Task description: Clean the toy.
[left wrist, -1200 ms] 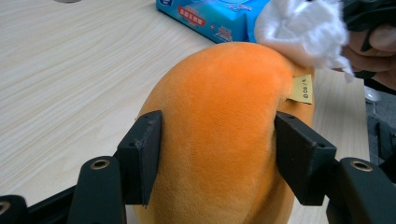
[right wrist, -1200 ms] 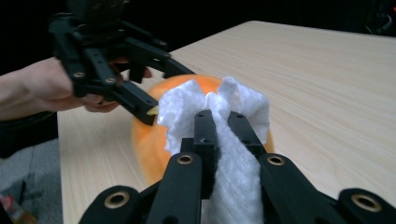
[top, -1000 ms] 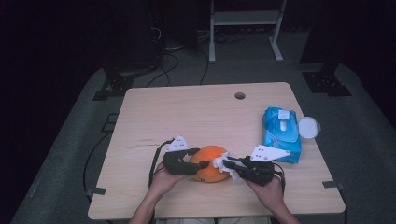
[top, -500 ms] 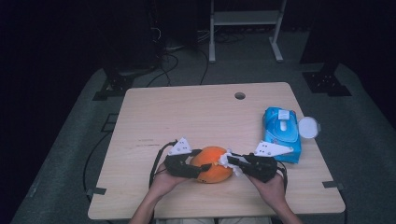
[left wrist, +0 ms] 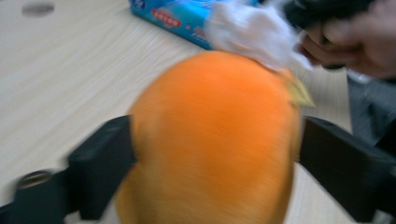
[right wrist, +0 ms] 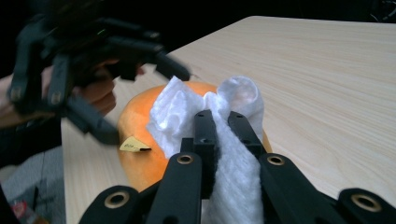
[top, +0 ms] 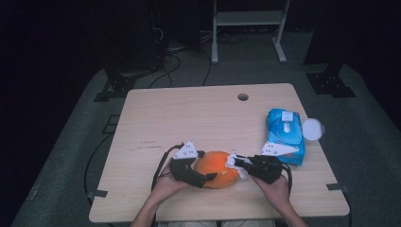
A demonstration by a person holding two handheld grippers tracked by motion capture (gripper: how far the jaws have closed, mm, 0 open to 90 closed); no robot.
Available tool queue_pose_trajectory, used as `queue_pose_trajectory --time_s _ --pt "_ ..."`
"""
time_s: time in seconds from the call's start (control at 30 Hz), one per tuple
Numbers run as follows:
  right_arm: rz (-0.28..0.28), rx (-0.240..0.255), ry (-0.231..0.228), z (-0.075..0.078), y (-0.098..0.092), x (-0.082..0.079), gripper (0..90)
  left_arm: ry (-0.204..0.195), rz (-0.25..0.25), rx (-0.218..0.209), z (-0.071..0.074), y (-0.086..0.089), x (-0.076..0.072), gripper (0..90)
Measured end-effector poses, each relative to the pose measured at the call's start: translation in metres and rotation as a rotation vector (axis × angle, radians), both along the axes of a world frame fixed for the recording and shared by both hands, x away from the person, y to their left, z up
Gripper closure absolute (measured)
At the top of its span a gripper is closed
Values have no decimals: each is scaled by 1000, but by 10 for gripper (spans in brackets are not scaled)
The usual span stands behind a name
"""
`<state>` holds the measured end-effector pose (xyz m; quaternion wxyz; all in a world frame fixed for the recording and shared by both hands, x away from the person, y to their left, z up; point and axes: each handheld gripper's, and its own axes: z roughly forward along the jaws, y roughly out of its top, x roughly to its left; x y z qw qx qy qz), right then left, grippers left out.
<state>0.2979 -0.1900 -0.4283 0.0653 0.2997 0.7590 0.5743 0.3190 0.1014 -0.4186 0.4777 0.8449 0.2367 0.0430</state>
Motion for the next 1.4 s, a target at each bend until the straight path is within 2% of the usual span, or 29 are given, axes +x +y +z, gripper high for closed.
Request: queue_pose_trajectory --time_s 0.03,0.07,0.1,0.13,0.2,0.23,0.3,0.33,0.37,0.43,0.47,0.53,0.57,0.63,0.7,0.8,0.87,0.93,0.97,1.07,1.13,1.23,1.27,1.33,1.4 --pt "8 -6 -4 1 1 -2 827 59 -5 -10 -4 1 4 29" --pt "12 -9 -8 2 2 -3 826 81 -3 -14 -7 1 5 44" --pt "15 -6 -5 2 3 -3 826 86 -4 -20 -10 1 5 76" --pt "16 -8 -8 3 5 -3 827 54 -9 -13 -9 1 2 159" --pt "19 0 -9 7 6 -4 827 -49 -11 10 -2 0 -5 291" --pt "20 12 -16 9 7 -4 827 -107 -11 17 1 -4 -9 327" --pt "21 8 -51 17 10 -6 827 -237 -2 67 4 -14 -18 346" --pt "20 9 -63 20 11 -7 827 -271 -13 88 4 -20 -21 345" --pt "19 6 -69 22 12 -7 827 -281 -40 101 2 -24 -23 338" --pt "9 -17 -70 19 12 -6 828 -268 -65 114 -2 -27 -24 306" --pt "5 -23 -61 14 10 -5 828 -249 -72 105 -3 -26 -22 268" --pt "-13 -32 -38 6 2 -2 828 -175 -74 63 -3 -20 -17 198" --pt "-24 -26 -29 4 -1 -1 828 -166 -72 52 -3 -18 -16 198" --pt "-49 -35 -27 4 -4 0 829 -177 -74 66 -4 -17 -17 230" --pt "-55 -34 -27 6 -1 -2 828 -197 -101 87 -4 -19 -19 258" --pt "-19 -44 -62 12 11 -9 829 -196 -122 93 -4 -19 -19 249" --pt "8 -51 -71 12 17 -11 829 -150 -116 60 -3 -14 -16 182" --pt "17 -51 -57 8 16 -9 829 -82 -93 -24 -2 -6 -9 168" --pt "13 -48 -50 6 13 -7 829 -71 -81 -27 -1 -4 -7 169" --pt "-20 -49 -45 7 6 -5 829 -72 -68 -10 -5 -5 -8 279" --pt "-36 -47 -45 8 7 -5 828 -90 -87 13 -7 -8 -11 326" --pt "1 -54 -67 9 18 -11 828 -107 -129 45 -6 -10 -15 329" --pt "15 -59 -76 10 21 -12 828 -99 -130 41 -5 -8 -13 310" --pt "21 -59 -69 9 21 -11 828 -69 -102 -1 -4 -7 -10 198" --pt "22 -44 -50 6 17 -8 828 -32 -56 4 -5 -10 -5 86"
